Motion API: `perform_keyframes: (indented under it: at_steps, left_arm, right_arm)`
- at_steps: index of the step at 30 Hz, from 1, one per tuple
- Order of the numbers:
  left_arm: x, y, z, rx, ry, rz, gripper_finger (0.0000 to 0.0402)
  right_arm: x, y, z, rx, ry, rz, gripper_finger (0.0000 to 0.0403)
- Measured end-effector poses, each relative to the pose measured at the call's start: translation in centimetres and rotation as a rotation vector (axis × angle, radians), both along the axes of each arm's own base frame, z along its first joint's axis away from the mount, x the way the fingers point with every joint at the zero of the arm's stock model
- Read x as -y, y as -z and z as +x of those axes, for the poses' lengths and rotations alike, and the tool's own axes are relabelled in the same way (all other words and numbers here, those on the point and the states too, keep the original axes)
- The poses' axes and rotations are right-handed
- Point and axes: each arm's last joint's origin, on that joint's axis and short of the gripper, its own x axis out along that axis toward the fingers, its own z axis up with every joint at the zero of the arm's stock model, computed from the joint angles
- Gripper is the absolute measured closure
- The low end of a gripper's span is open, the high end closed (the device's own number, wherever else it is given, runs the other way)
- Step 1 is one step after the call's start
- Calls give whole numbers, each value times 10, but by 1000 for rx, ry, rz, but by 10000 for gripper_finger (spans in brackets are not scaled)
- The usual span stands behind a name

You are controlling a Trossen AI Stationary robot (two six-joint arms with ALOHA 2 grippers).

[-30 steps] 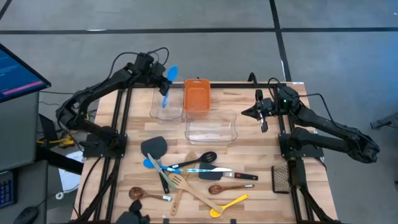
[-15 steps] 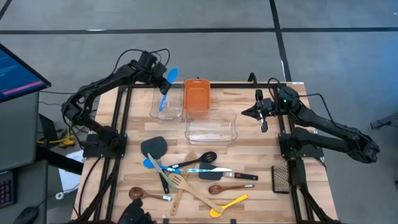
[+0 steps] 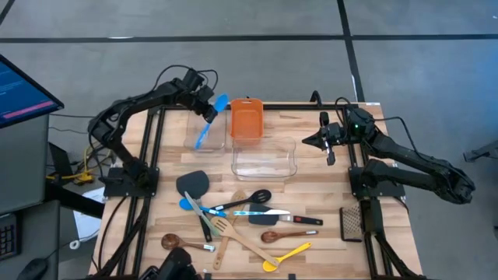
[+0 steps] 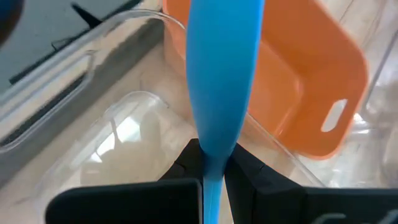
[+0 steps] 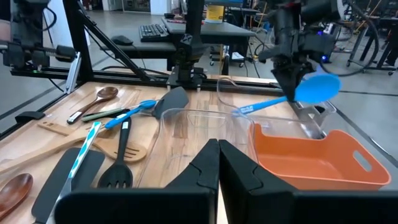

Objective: Pick & Place Kitchen Items
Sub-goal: Put the top blue serving spoon into the top transparent bin

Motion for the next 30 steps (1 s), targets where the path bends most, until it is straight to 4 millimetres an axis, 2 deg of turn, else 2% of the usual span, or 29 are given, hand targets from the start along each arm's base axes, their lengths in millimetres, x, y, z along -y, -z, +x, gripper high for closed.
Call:
perform_keyframes:
  at_steps: [7,30]
  left_arm:
    - [-5,12,1,-26,-12,-28,383]
    - [-8,12,1,-64,-67,28,359]
  right_arm:
    - [0,0,0,0,1,-1,403]
    - [0,1,0,-7,3,2,403]
